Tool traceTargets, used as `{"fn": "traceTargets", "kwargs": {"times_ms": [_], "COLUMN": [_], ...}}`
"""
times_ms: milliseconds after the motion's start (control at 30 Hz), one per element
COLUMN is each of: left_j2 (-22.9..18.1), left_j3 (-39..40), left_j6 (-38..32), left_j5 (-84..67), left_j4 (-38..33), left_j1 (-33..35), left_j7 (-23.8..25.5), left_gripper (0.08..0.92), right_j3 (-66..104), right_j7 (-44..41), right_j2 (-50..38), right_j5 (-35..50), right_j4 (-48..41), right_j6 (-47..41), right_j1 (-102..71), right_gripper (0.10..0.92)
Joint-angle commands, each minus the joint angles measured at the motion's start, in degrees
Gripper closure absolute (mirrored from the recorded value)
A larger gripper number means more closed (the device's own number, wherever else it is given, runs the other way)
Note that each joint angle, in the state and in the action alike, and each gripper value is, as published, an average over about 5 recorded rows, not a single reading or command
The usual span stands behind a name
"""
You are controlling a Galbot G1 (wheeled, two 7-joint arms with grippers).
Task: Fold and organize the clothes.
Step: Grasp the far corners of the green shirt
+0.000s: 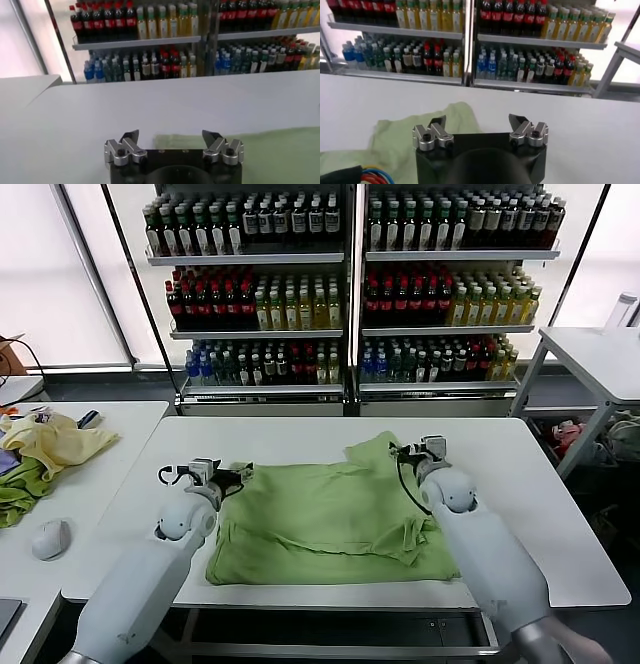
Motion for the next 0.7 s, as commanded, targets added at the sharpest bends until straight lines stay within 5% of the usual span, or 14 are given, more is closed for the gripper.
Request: {"fn": "traceTargets", "kwargs": {"times_ms": [33,267,700], "left_j2": [-2.4,-2.3,-1.1], "left_j3": [2.6,2.4,1.2], "left_j6": [1.6,3.9,4.0], "left_j5": [-2.0,-3.3,-5.4], "left_j4": [8.9,8.6,4.7], "left_j1": [-6.2,-5.1,-1.0], "left_j7": [0.7,2.4,5.1], "left_gripper": [0.177,0.189,0.527], "right_j3": [-1.9,-2.3,-3.1], "right_j7": [-0.6,-1.7,-2.9], "right_j2": [2.9,3.9,2.7], "right_j5": [-0.4,-0.8,3.5], "right_j4": [-11.4,-12.8,-10.7], "right_j6": [0.0,0.6,-0.9], "right_j1": [5.6,5.6,4.0], "right_gripper": [0.203,0.218,0.559]}}
